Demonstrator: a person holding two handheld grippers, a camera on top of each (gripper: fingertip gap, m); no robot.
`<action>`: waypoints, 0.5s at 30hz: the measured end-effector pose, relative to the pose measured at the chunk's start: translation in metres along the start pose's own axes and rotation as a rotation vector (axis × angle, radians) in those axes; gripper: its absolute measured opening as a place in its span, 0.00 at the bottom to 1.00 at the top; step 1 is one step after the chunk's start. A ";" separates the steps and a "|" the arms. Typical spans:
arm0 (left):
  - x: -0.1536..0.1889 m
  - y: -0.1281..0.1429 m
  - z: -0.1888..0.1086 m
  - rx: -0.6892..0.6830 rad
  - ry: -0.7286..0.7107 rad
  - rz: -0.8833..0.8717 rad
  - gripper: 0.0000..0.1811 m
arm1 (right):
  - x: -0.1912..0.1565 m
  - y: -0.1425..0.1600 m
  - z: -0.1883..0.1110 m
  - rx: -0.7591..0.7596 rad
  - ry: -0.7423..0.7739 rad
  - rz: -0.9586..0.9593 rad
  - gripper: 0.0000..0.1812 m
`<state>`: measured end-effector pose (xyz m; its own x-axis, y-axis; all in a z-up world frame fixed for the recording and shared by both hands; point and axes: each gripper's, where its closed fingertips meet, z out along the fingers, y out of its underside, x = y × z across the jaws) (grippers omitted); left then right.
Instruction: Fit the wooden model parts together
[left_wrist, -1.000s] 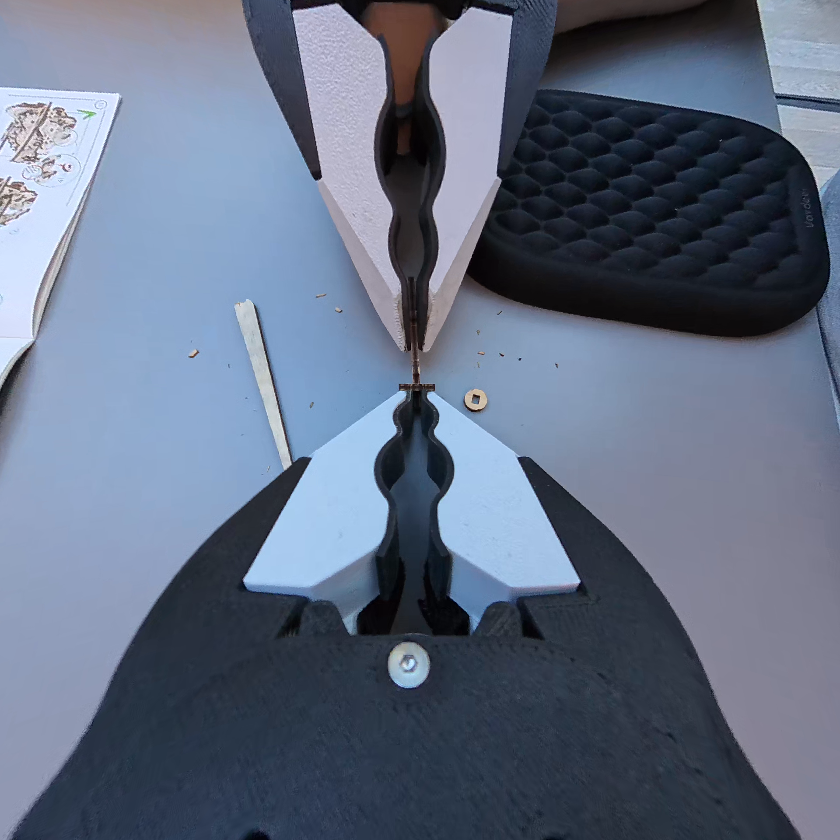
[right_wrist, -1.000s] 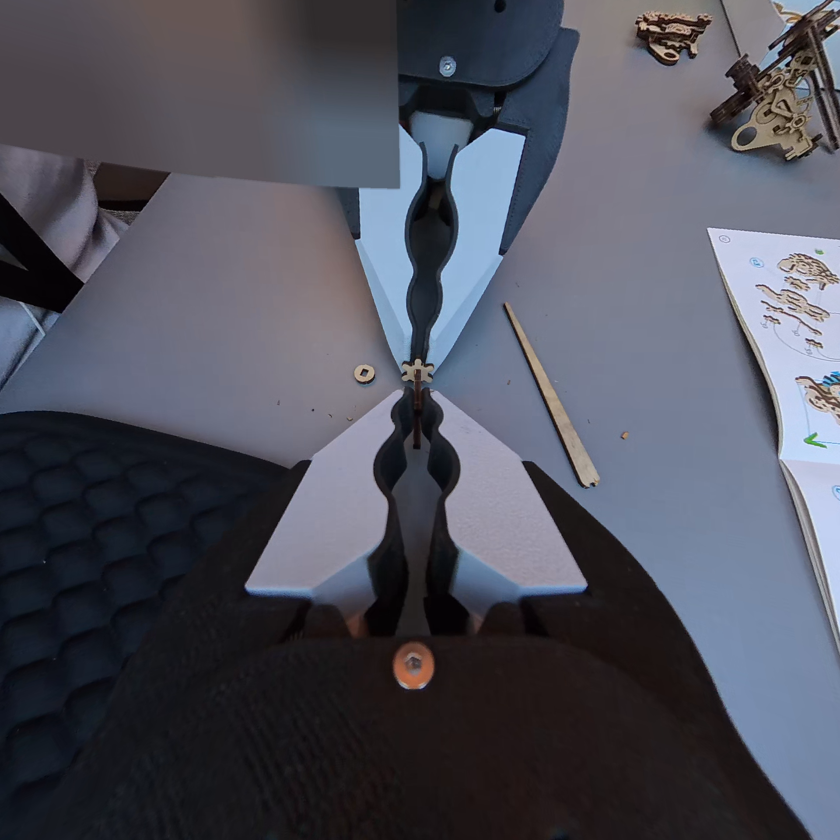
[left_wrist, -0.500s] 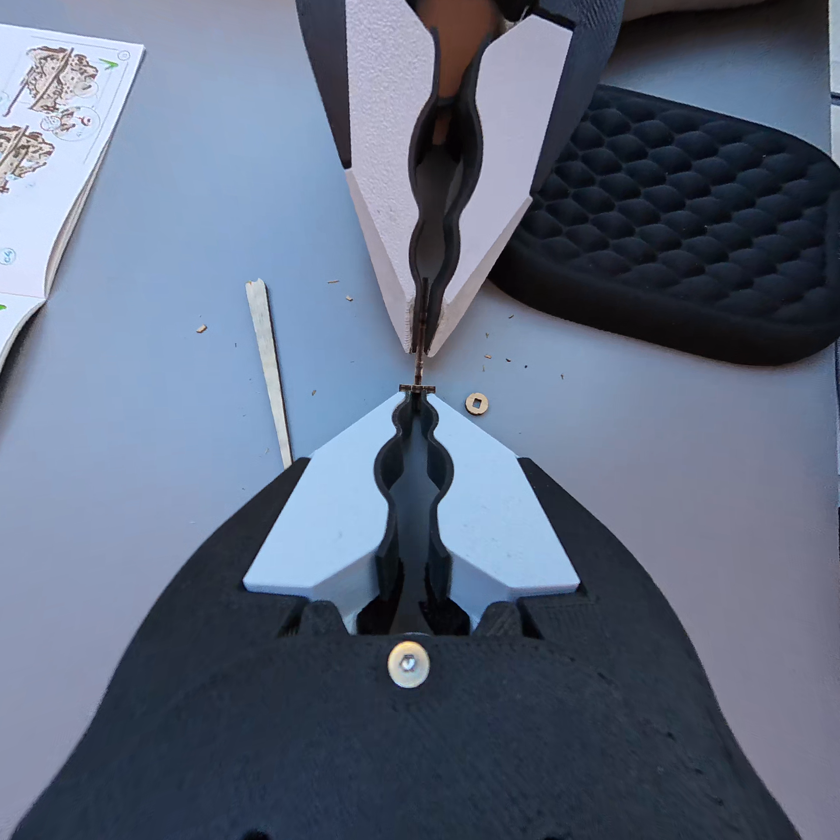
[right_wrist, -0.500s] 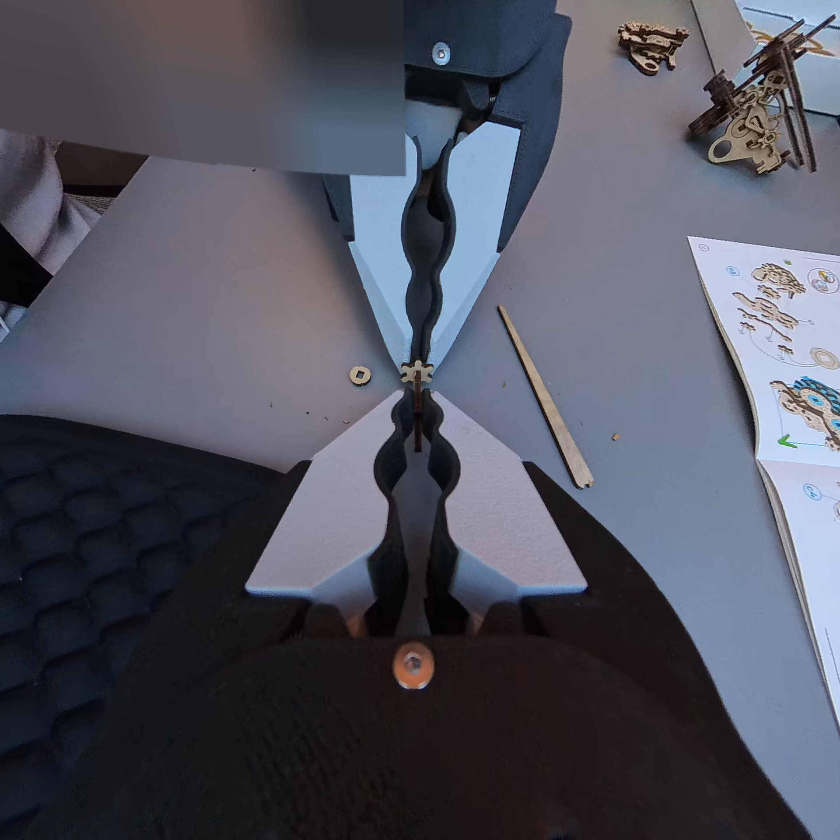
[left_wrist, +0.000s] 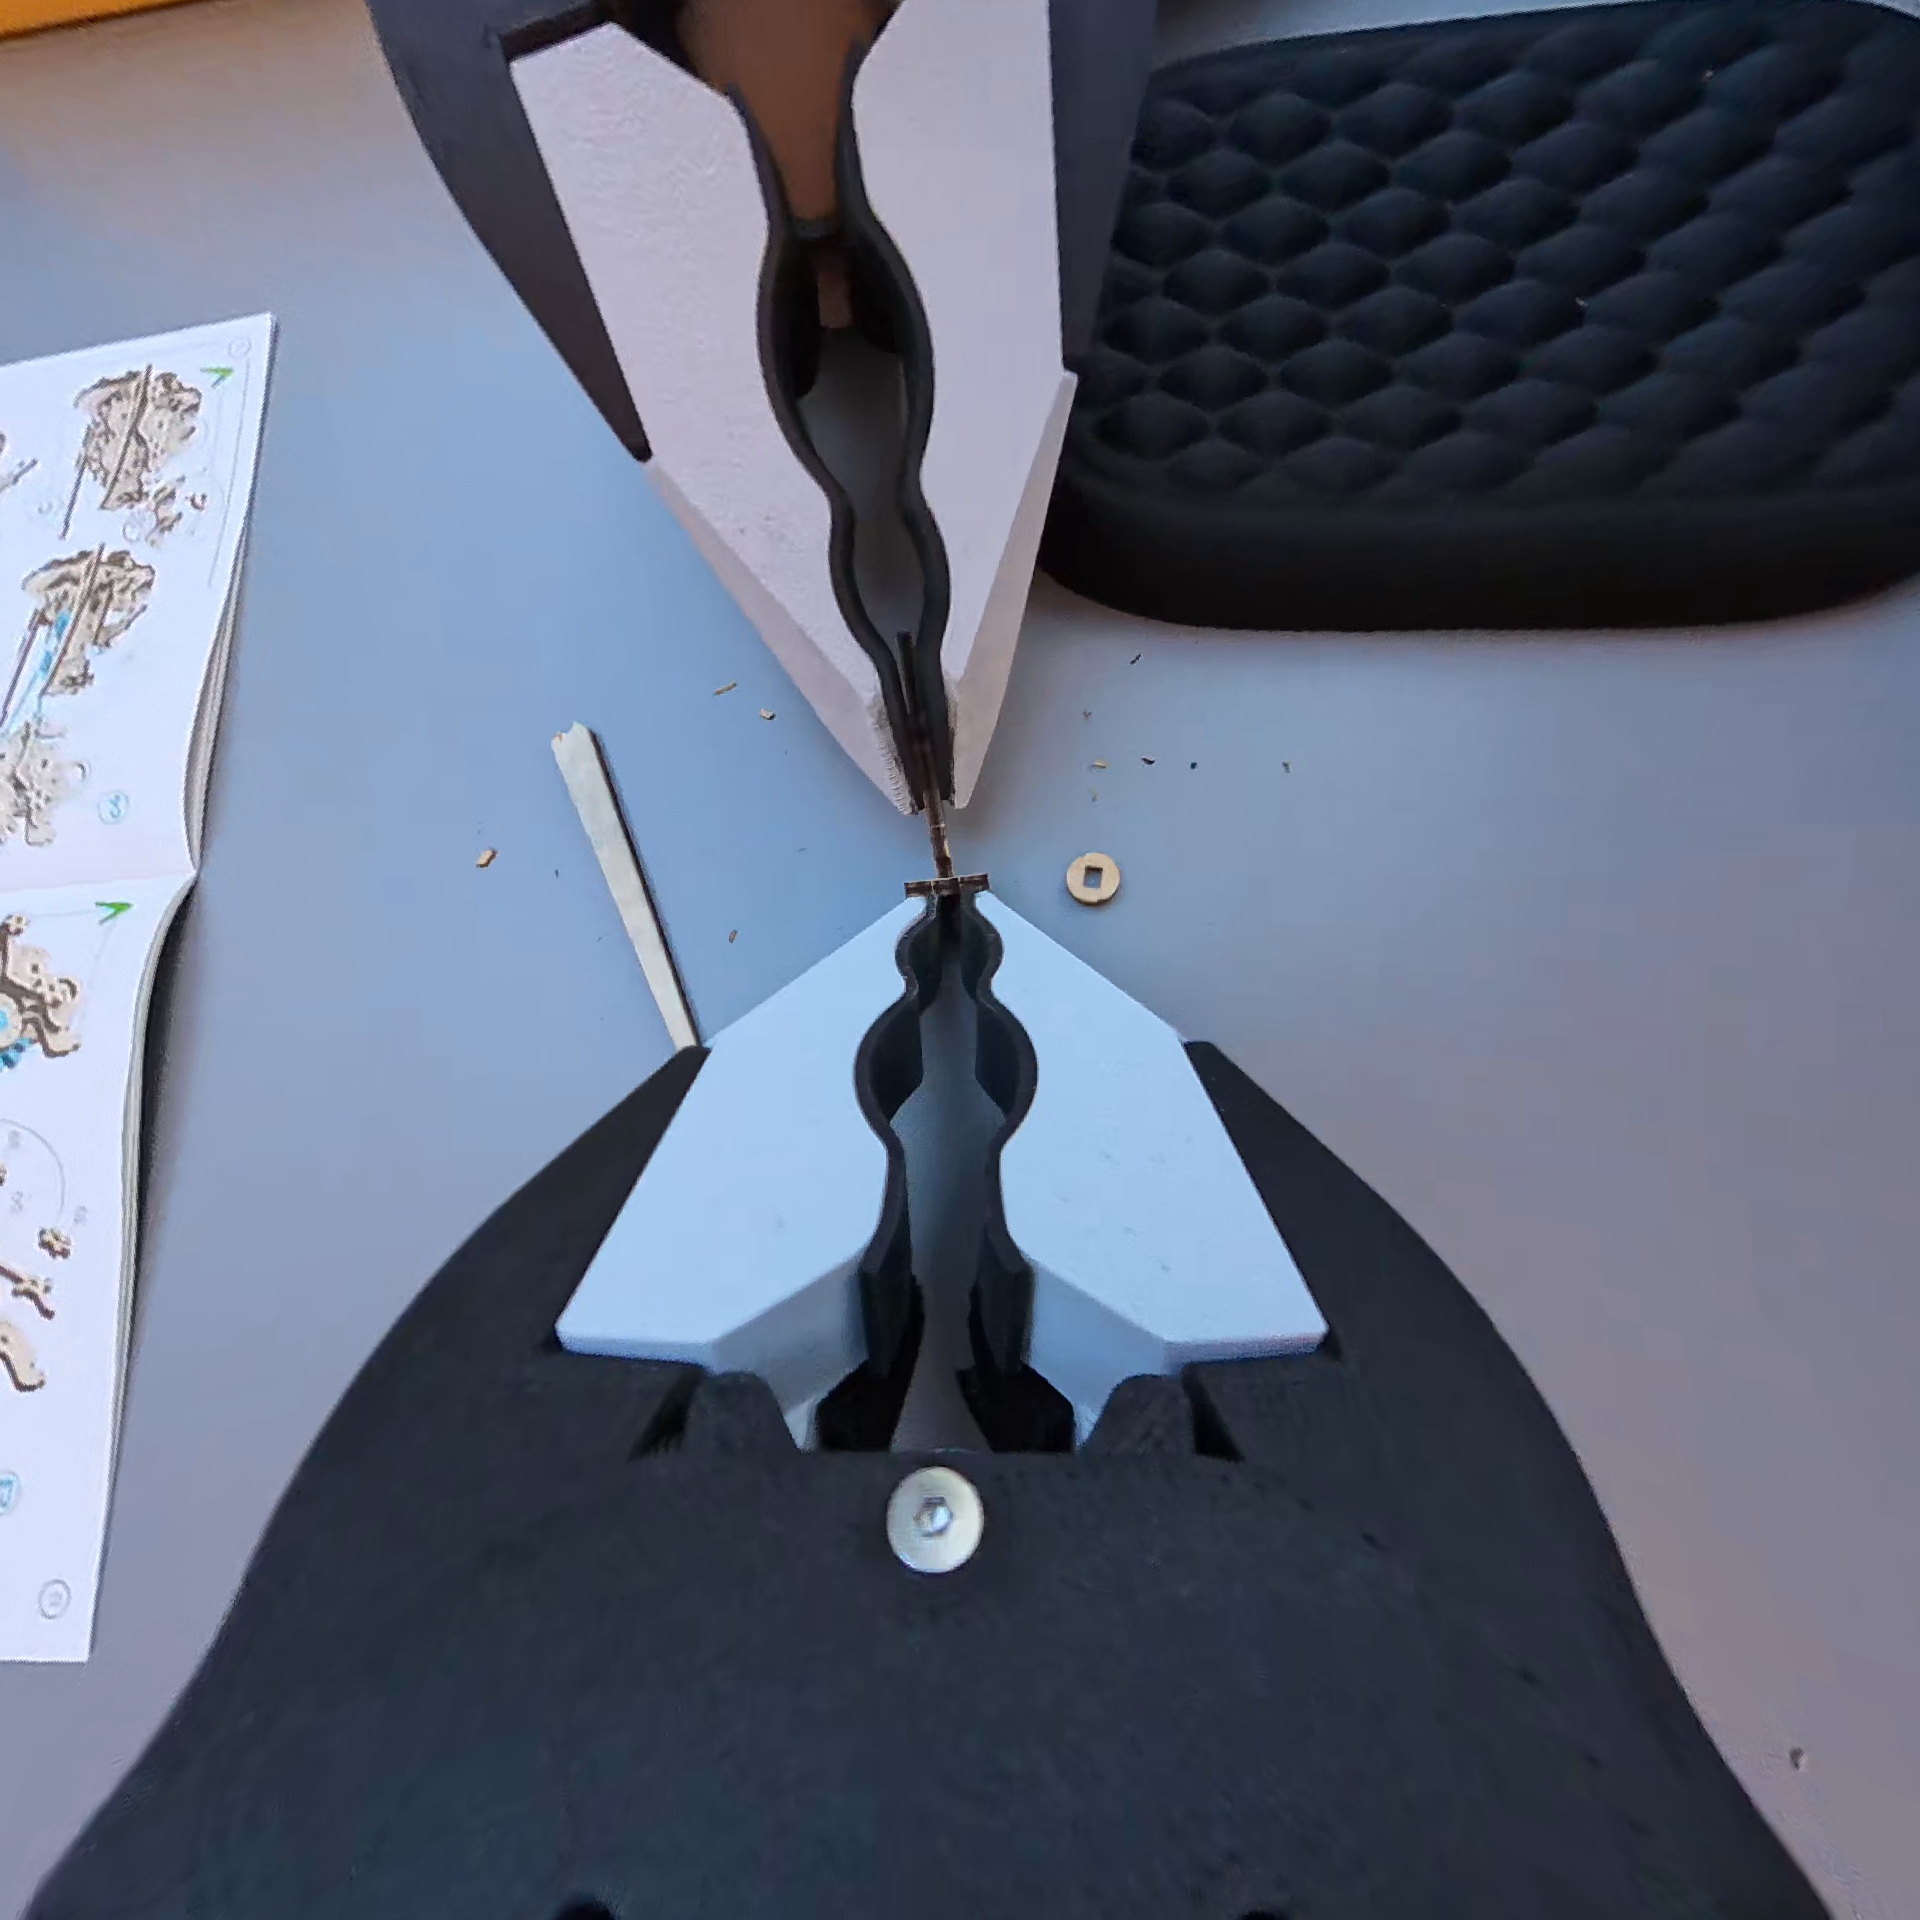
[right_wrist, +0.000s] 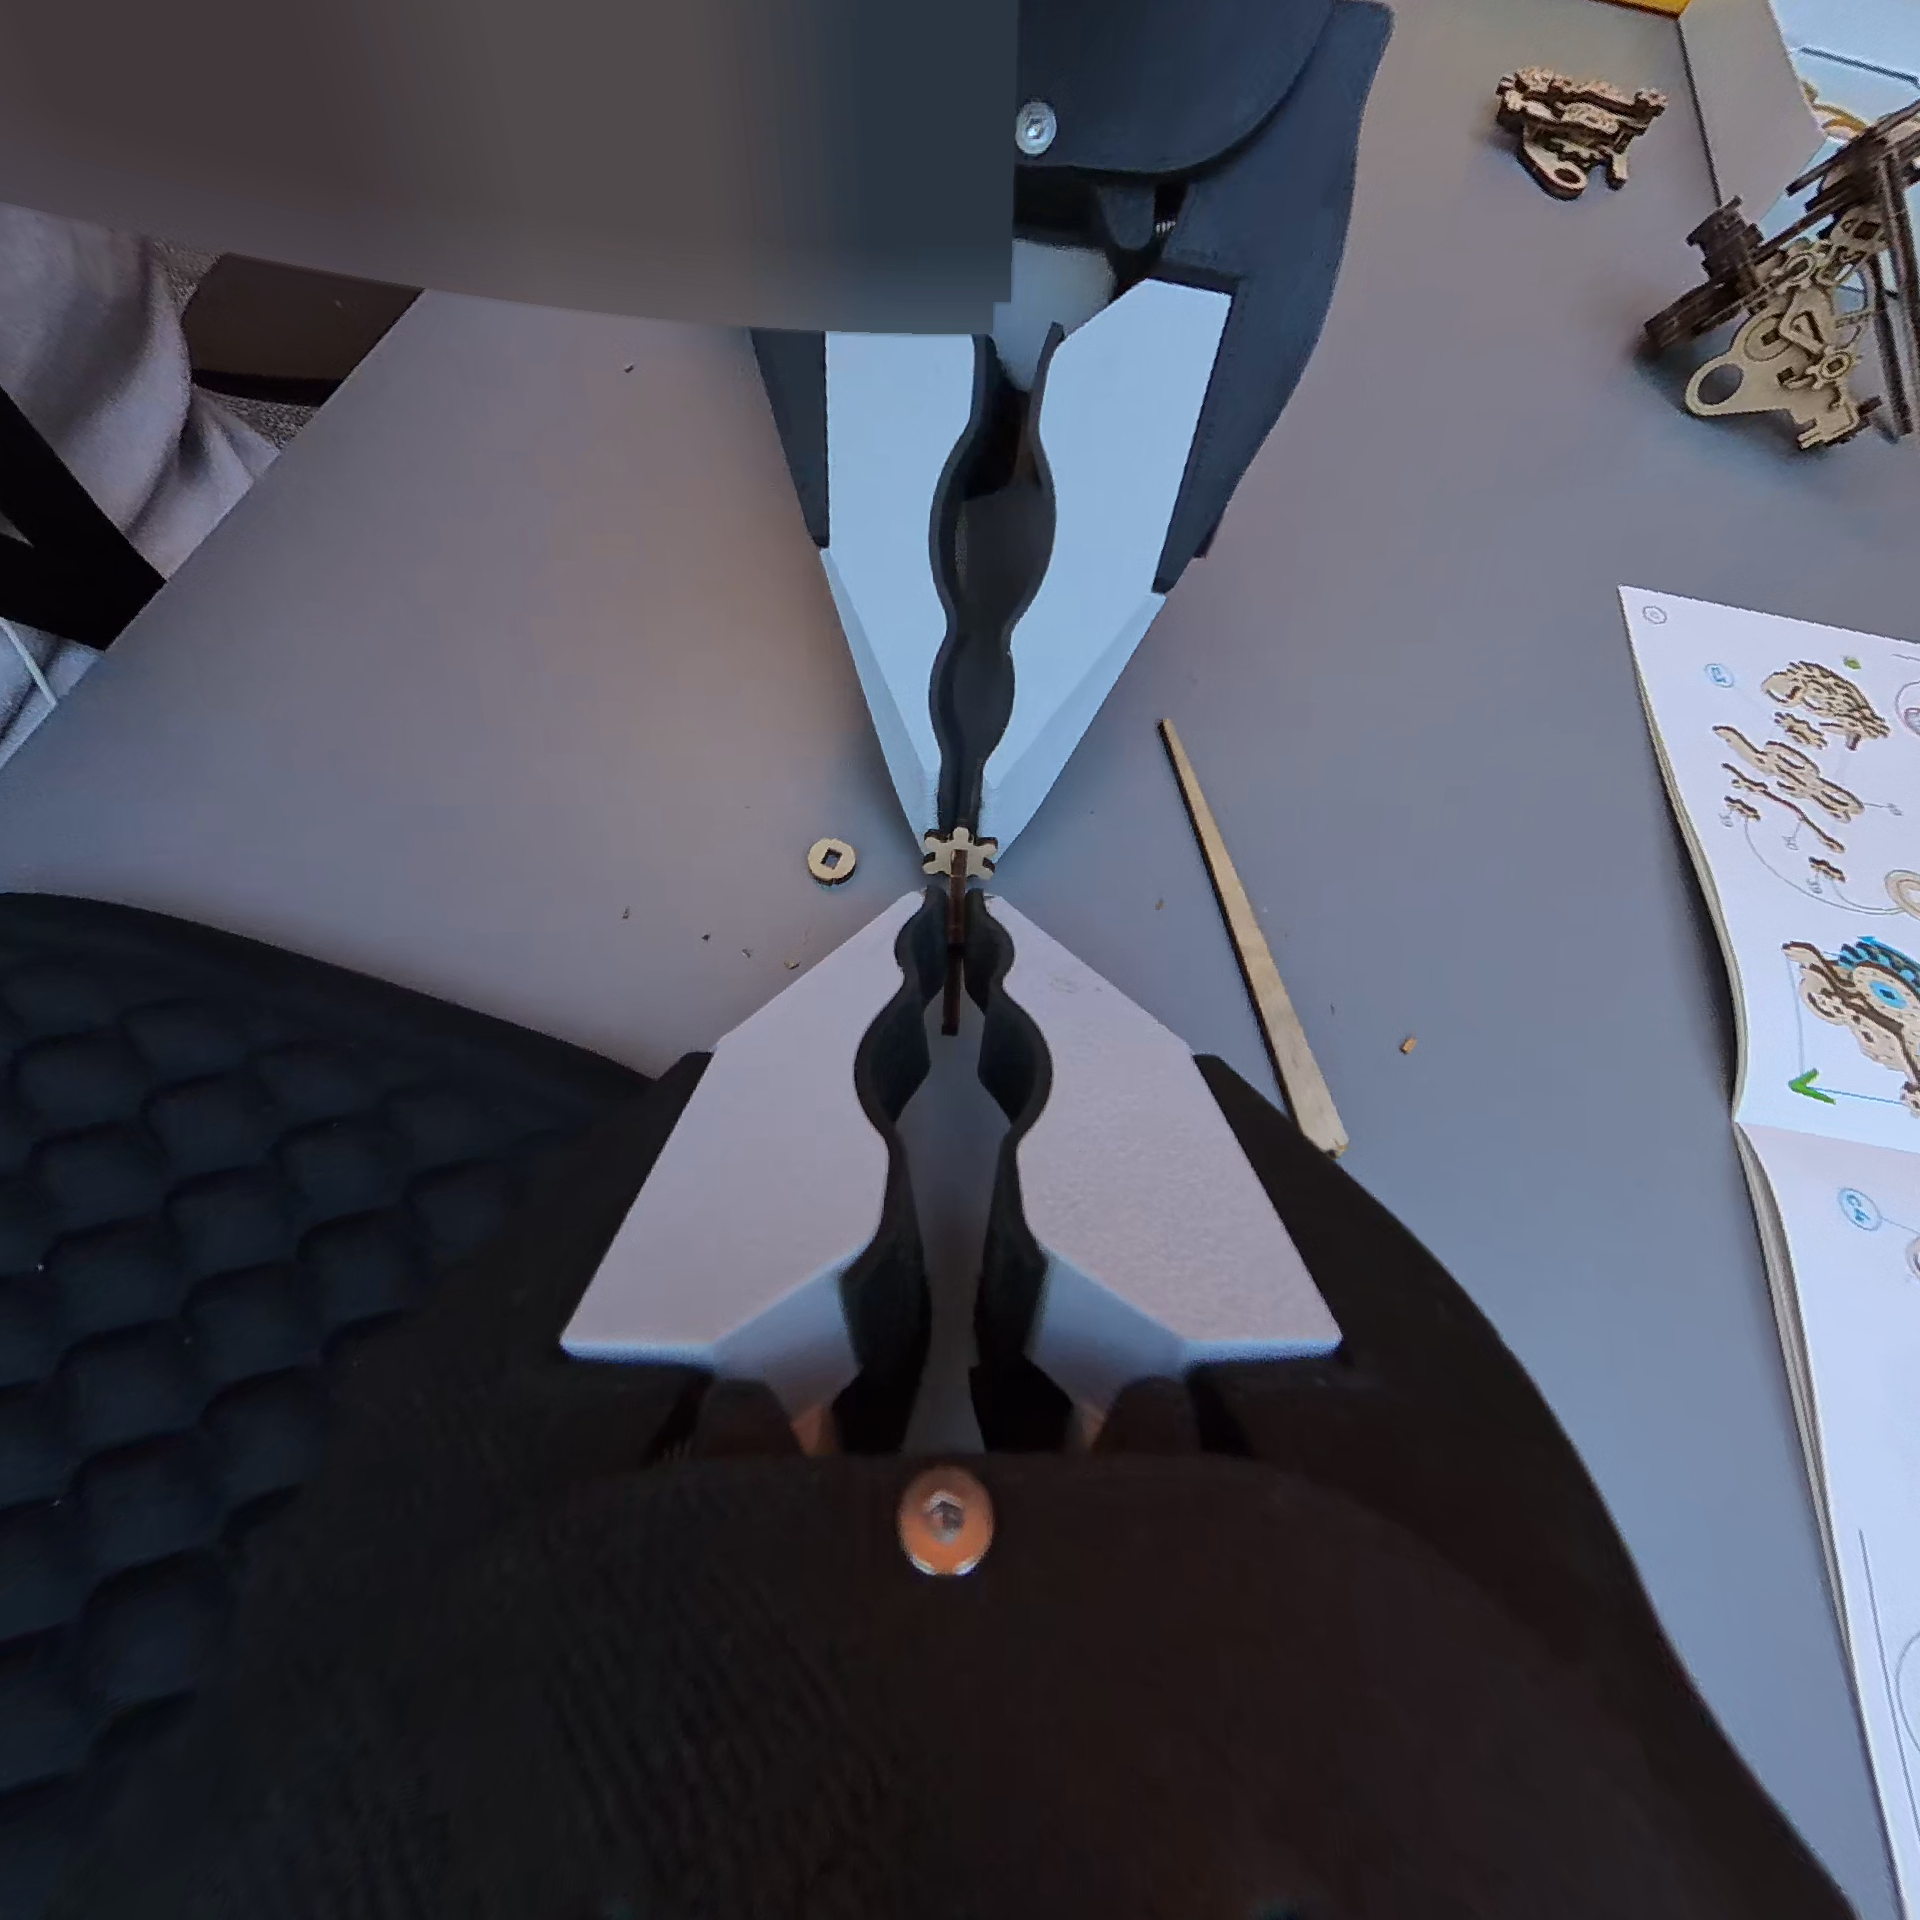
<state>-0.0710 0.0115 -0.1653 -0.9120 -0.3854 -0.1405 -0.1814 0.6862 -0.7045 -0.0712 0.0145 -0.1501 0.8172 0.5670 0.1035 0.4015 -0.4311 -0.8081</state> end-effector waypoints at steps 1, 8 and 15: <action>0.000 0.000 0.000 0.005 0.004 0.028 0.00 | 0.000 0.000 0.000 0.001 -0.005 0.001 0.00; -0.005 0.001 -0.001 0.011 -0.002 -0.039 0.00 | 0.006 -0.001 0.001 0.009 0.051 0.029 0.00; -0.010 0.002 -0.001 0.032 -0.016 -0.193 0.00 | 0.009 -0.001 0.001 0.010 0.120 0.055 0.00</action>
<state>-0.0629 0.0167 -0.1645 -0.8554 -0.5178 -0.0117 -0.3402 0.5787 -0.7412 -0.0643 0.0210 -0.1490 0.8817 0.4544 0.1266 0.3506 -0.4518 -0.8204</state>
